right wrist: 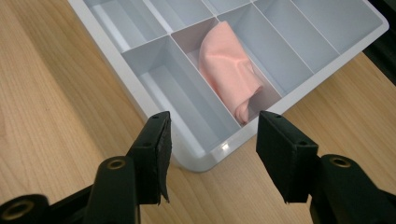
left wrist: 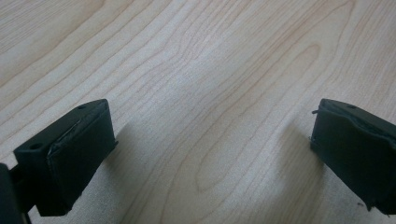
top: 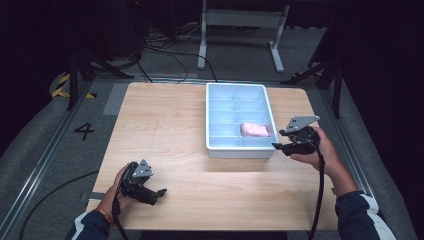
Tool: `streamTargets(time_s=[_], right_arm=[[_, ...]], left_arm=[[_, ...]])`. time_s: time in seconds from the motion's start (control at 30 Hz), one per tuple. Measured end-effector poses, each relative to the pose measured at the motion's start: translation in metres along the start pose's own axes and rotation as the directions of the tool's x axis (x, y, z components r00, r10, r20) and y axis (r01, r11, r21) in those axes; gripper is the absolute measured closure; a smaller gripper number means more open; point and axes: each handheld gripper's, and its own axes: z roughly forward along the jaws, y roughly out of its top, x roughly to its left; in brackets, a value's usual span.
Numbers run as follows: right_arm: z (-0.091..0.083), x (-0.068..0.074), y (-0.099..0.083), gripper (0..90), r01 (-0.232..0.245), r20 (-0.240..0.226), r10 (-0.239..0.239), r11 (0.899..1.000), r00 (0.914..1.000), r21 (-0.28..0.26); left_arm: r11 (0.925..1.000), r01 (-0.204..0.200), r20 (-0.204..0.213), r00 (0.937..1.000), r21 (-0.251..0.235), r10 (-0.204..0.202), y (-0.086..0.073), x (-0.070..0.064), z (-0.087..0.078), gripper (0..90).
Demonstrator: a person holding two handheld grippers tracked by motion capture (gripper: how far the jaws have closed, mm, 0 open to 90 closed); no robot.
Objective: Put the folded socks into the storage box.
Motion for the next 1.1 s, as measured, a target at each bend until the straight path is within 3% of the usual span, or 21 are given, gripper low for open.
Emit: streamTargets(time_s=[1.1], right_arm=[[-0.01,0.027,-0.053,41.3,-0.005,0.004,0.005,1.0,1.0,-0.026]], left_arm=[[1.0,0.001,-0.001,1.0,-0.001,-0.001,0.0,0.0,0.0,0.0]])
